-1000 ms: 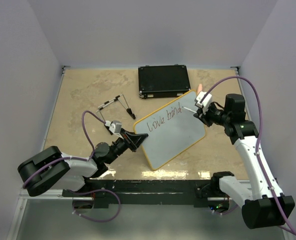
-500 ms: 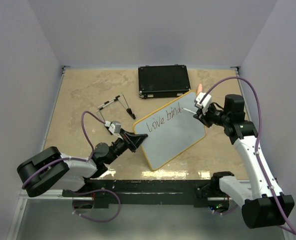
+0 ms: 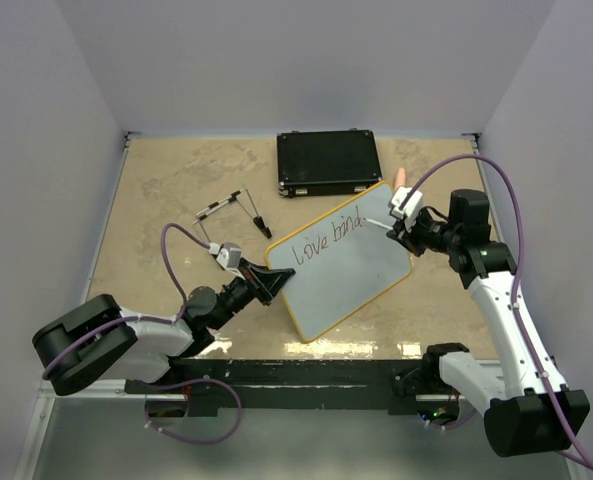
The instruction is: Write a sentence on the whiteboard
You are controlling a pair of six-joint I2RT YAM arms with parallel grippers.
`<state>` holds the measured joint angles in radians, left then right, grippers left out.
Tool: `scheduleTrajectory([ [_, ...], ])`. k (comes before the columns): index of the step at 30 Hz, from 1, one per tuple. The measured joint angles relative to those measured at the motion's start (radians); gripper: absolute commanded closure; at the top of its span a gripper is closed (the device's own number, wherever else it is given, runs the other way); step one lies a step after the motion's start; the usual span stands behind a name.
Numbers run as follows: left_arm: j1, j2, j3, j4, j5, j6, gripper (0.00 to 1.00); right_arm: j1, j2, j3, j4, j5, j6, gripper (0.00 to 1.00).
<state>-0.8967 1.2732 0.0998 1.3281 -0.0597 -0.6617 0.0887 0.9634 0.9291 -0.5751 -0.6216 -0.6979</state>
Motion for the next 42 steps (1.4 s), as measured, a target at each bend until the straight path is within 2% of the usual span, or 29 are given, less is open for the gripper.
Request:
scheduleTrajectory([
  [22, 0.003, -0.056, 0.001, -0.066, 0.010, 0.010, 1.00, -0.052, 0.003, 0.000, -0.073, -0.159, -0.081, 1.00],
  [42, 0.005, -0.056, 0.050, -0.124, 0.034, 0.027, 1.00, -0.082, 0.016, 0.000, -0.093, -0.187, -0.108, 1.00],
])
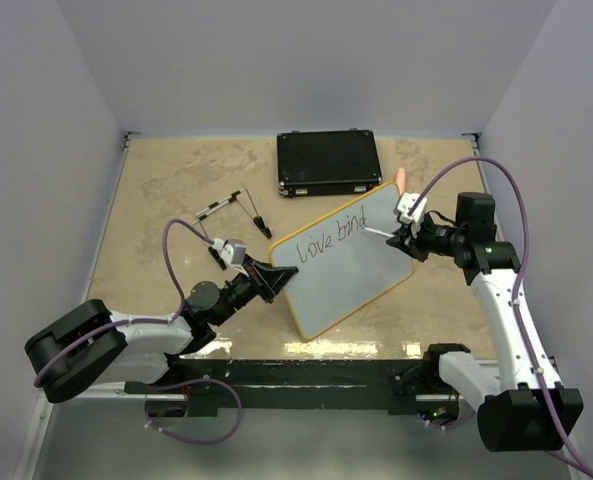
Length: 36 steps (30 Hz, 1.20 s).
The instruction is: Write a sentence on the whiteboard
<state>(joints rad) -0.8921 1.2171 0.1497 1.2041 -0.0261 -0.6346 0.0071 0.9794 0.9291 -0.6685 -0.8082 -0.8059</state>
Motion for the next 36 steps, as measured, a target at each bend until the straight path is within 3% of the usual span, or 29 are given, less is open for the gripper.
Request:
scheduleTrajectory([
  [36, 0.001, 0.000, -0.008, 0.006, -0.004, -0.005, 1.00, -0.001, -0.004, -0.002, -0.019, -0.022, -0.019, 1.00],
])
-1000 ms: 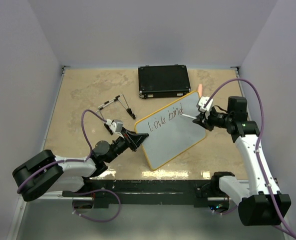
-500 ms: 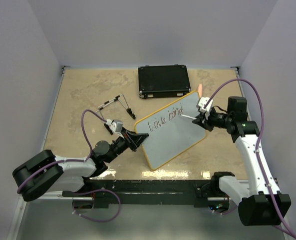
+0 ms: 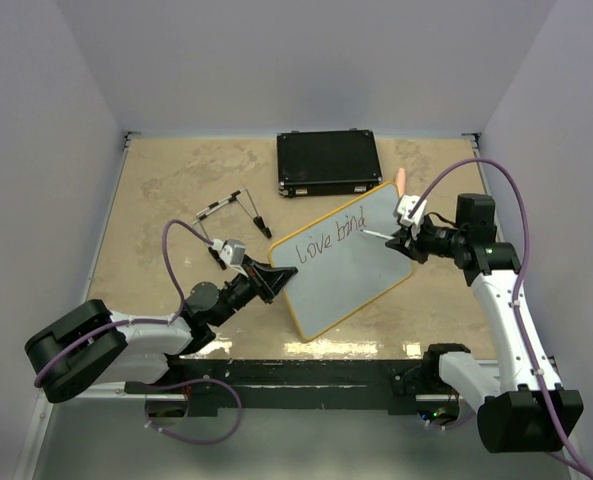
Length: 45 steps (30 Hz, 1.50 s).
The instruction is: Write a sentence on the whiteboard
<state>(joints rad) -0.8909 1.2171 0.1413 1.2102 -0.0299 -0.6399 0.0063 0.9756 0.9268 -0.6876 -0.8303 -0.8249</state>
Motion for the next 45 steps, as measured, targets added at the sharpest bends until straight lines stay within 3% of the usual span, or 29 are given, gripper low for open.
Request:
scheduleTrajectory([
  [45, 0.000, -0.019, -0.003, -0.027, -0.010, -0.019, 1.00, -0.001, 0.009, 0.029, 0.062, 0.079, 0.093, 1.00],
])
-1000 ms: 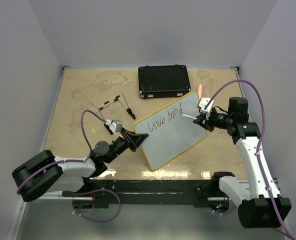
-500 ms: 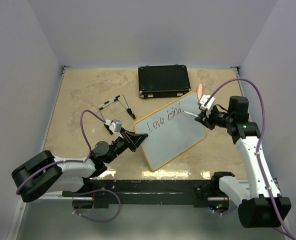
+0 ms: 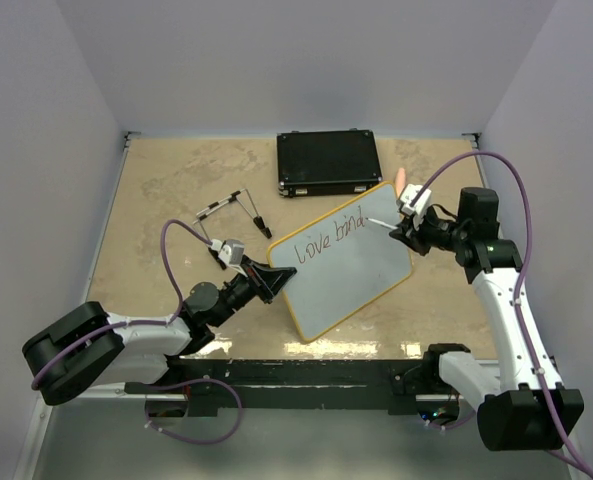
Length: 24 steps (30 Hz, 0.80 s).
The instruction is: Write a sentence on the whiteboard
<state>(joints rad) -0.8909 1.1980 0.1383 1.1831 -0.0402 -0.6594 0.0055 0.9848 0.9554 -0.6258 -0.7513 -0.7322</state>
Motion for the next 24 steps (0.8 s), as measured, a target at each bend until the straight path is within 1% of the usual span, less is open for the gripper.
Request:
scheduleTrajectory([
  [24, 0.001, 0.000, 0.000, 0.000, 0.007, 0.002, 1.00, 0.000, 0.000, -0.014, 0.031, 0.032, 0.037, 1.00],
])
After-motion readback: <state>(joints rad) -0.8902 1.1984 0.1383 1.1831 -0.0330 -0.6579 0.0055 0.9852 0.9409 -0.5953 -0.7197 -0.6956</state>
